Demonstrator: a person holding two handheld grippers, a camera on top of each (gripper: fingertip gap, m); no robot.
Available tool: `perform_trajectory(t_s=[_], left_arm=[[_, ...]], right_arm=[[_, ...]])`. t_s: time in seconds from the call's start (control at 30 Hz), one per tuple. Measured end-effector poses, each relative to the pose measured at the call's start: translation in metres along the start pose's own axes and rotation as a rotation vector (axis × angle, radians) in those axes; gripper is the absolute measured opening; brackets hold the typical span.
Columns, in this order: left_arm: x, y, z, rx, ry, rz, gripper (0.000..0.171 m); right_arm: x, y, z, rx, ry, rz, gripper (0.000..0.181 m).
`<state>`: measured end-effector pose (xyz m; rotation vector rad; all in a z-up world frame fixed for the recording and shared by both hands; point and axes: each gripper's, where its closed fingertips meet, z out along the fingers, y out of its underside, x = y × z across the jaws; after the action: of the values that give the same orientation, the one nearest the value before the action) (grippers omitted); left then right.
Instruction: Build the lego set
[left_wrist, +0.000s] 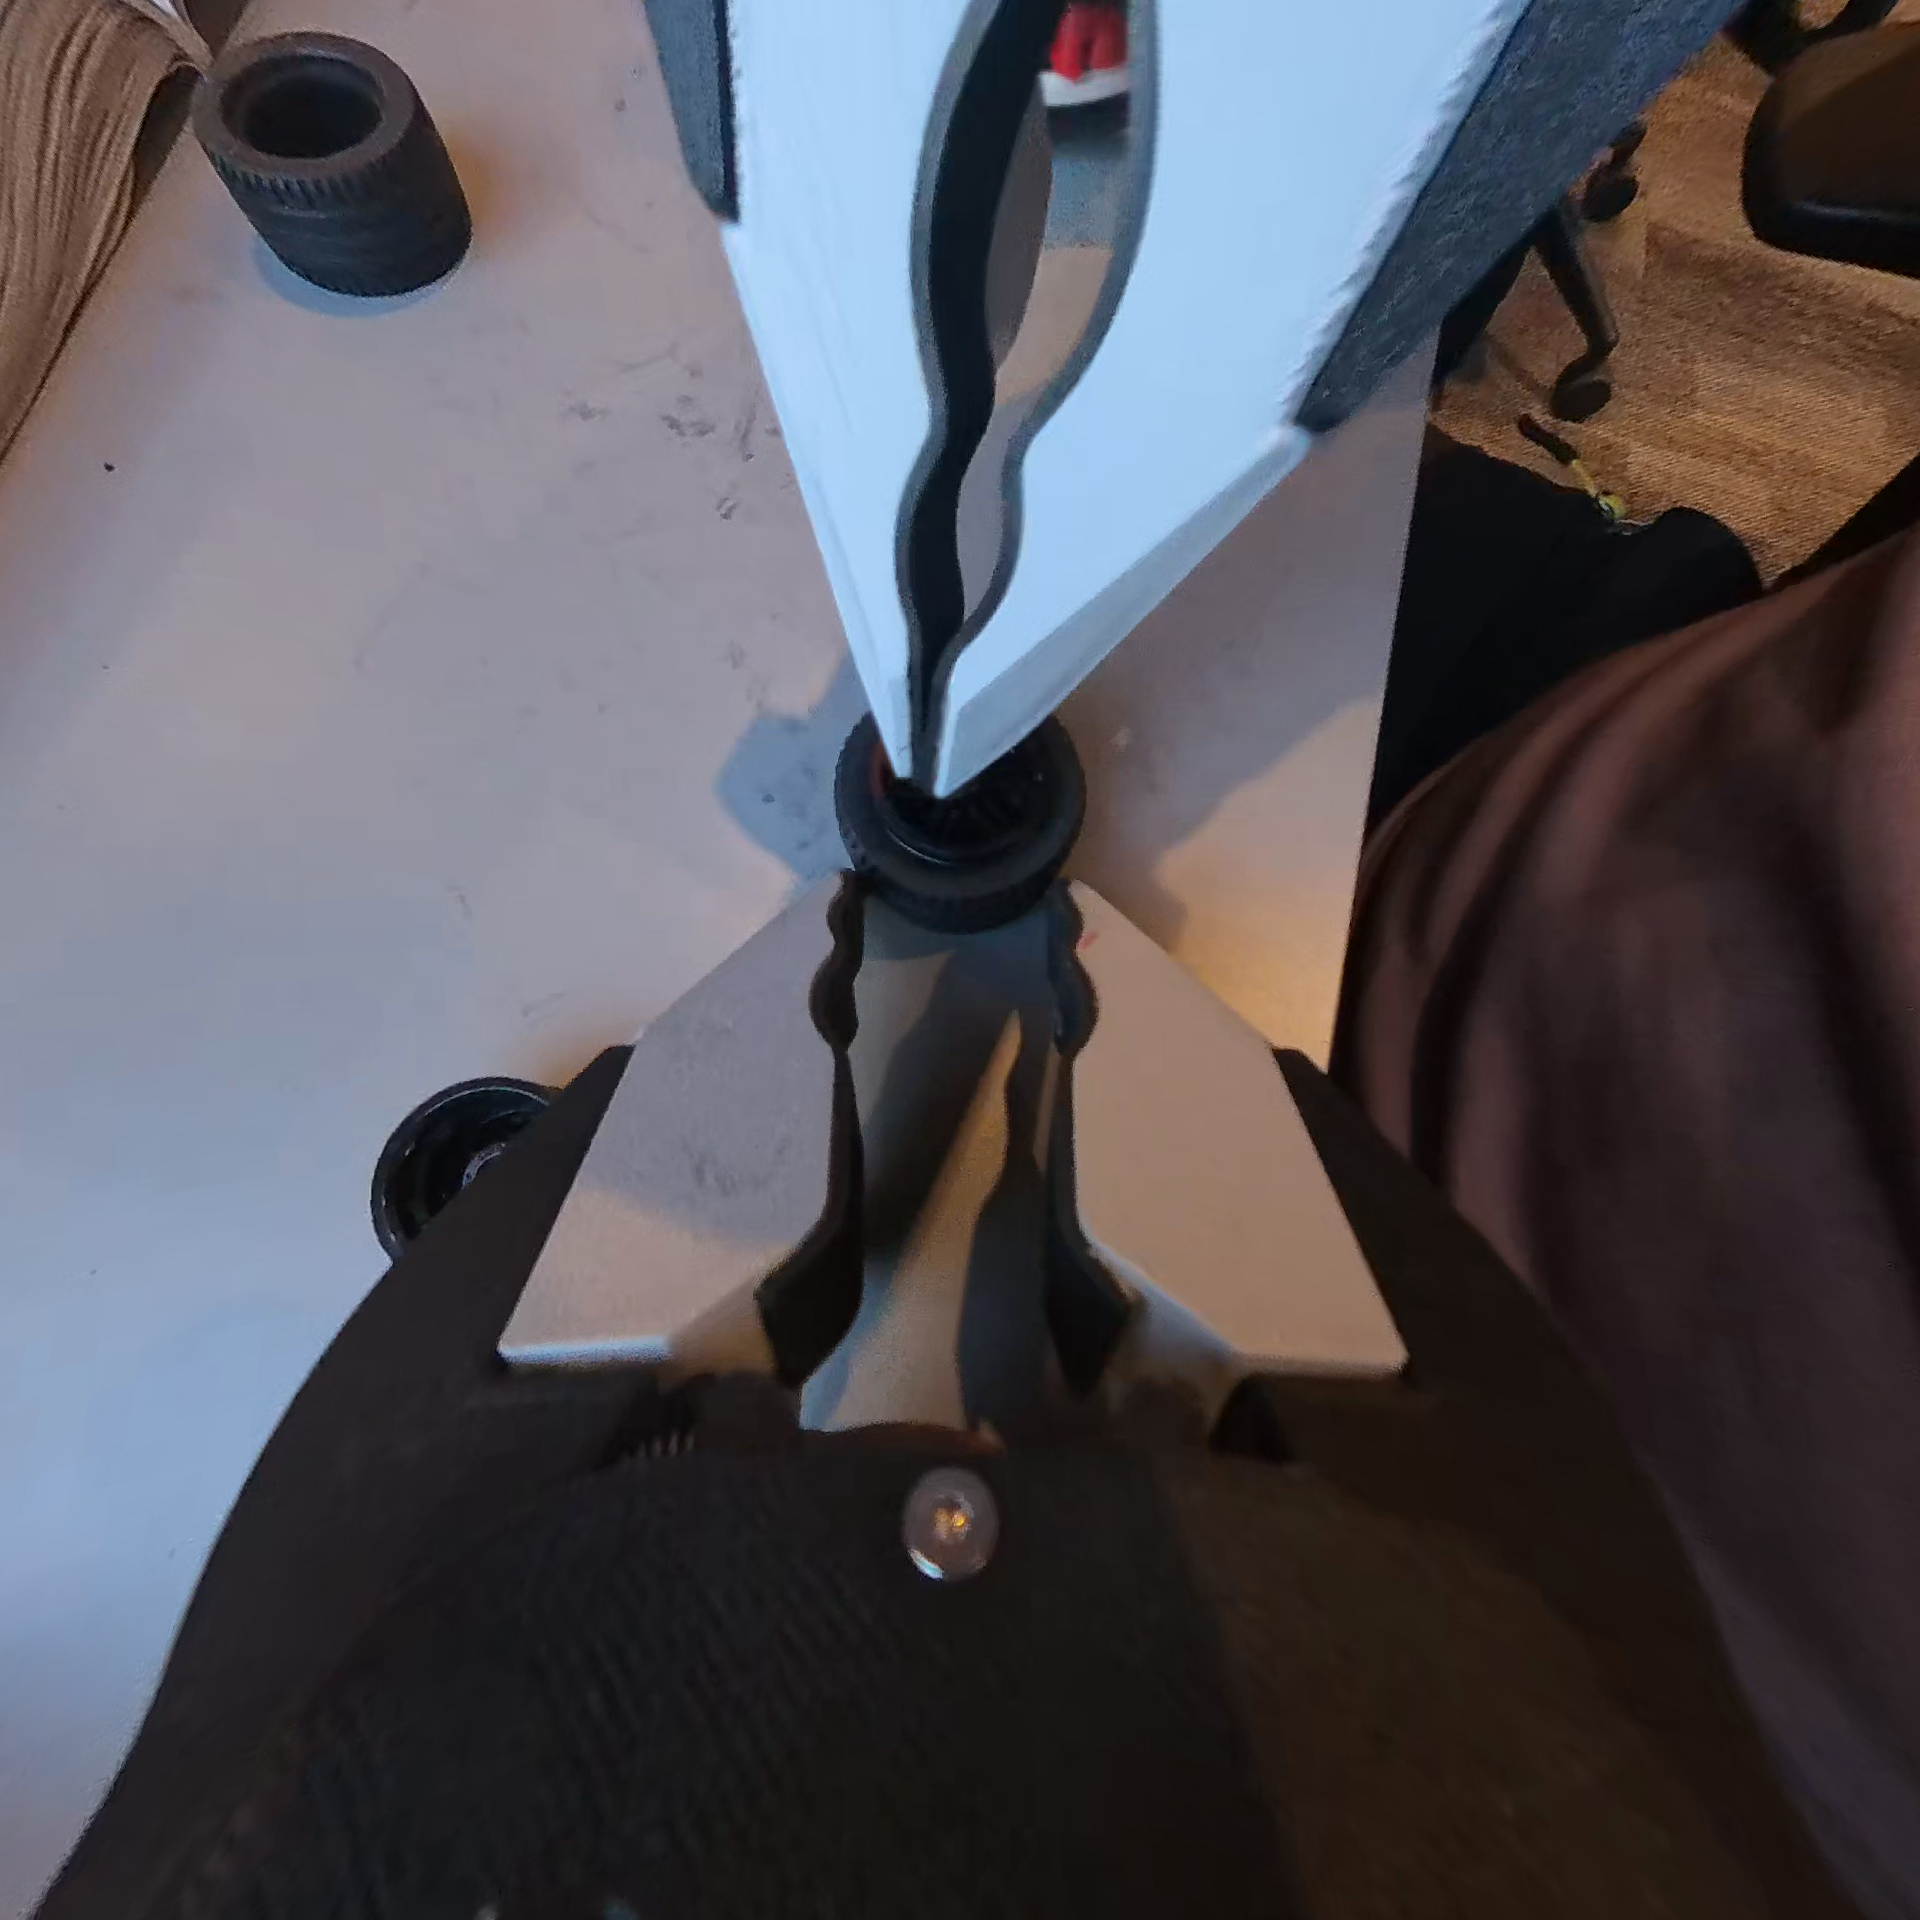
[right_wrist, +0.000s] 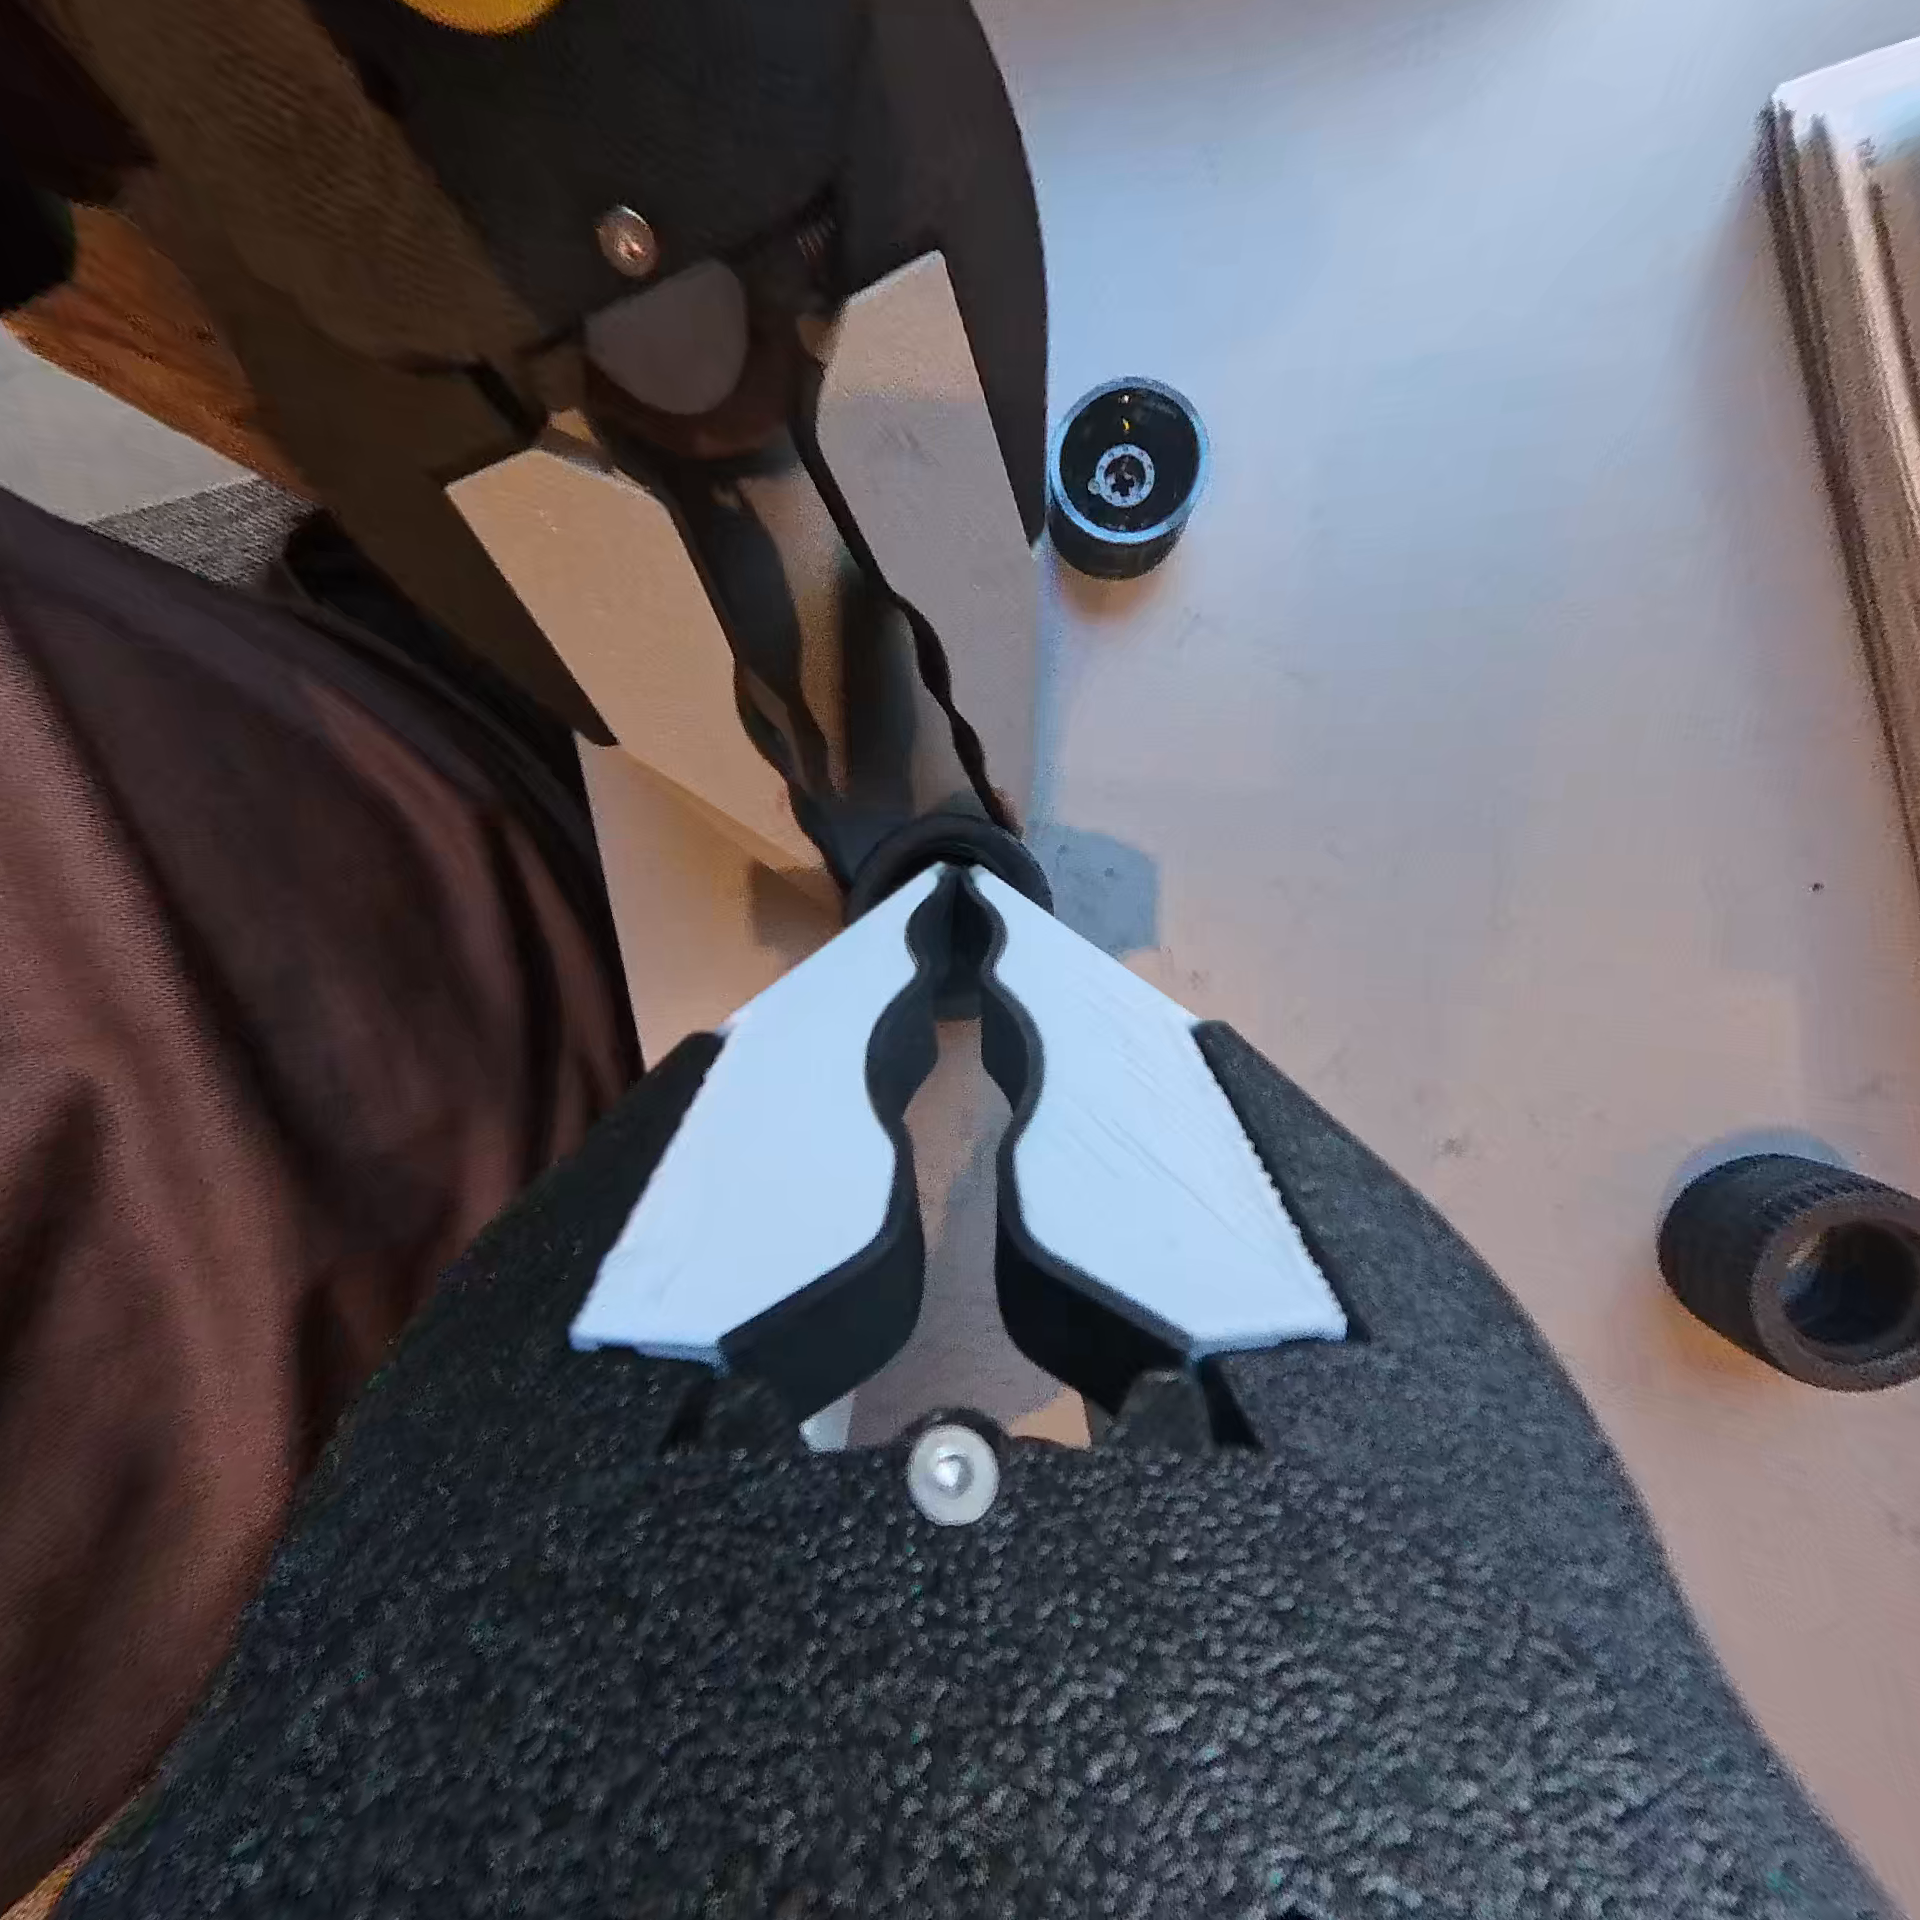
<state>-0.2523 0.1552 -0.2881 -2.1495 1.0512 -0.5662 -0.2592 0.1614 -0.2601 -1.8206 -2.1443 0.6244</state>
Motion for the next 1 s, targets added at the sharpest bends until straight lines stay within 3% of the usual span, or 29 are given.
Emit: perform_trajectory(t_s=[0.03, 0.17, 0.2, 0.3, 0.57, 0.77, 1.0], left_arm=[[0.000, 0.000, 0.000, 0.000, 0.000, 0.001, 0.033], [0.003, -0.009, -0.011, 0.085, -0.020, 0.033, 0.029], [0.003, -0.013, -0.016, 0.123, -0.027, 0.020, 0.027], [0.003, -0.018, -0.022, 0.163, -0.024, -0.006, 0.022], [0.004, -0.022, -0.026, 0.186, -0.043, 0.091, 0.000], [0.005, -0.013, -0.021, 0.147, -0.020, 0.101, 0.000], [0.004, -0.010, -0.021, 0.115, 0.011, 0.050, 0.000]], right_arm=[[-0.001, -0.001, -0.002, 0.007, -0.005, -0.003, 0.000], [0.002, 0.006, -0.007, -0.021, -0.005, 0.020, 0.007], [0.003, 0.007, -0.009, -0.005, -0.007, 0.032, 0.015], [0.000, 0.003, -0.012, 0.064, -0.056, 0.049, 0.016], [-0.009, 0.002, 0.007, 0.045, -0.063, -0.031, 0.000], [-0.009, 0.001, 0.013, -0.019, -0.075, -0.085, 0.000], [-0.009, 0.002, 0.015, -0.130, -0.146, -0.022, 0.000]])
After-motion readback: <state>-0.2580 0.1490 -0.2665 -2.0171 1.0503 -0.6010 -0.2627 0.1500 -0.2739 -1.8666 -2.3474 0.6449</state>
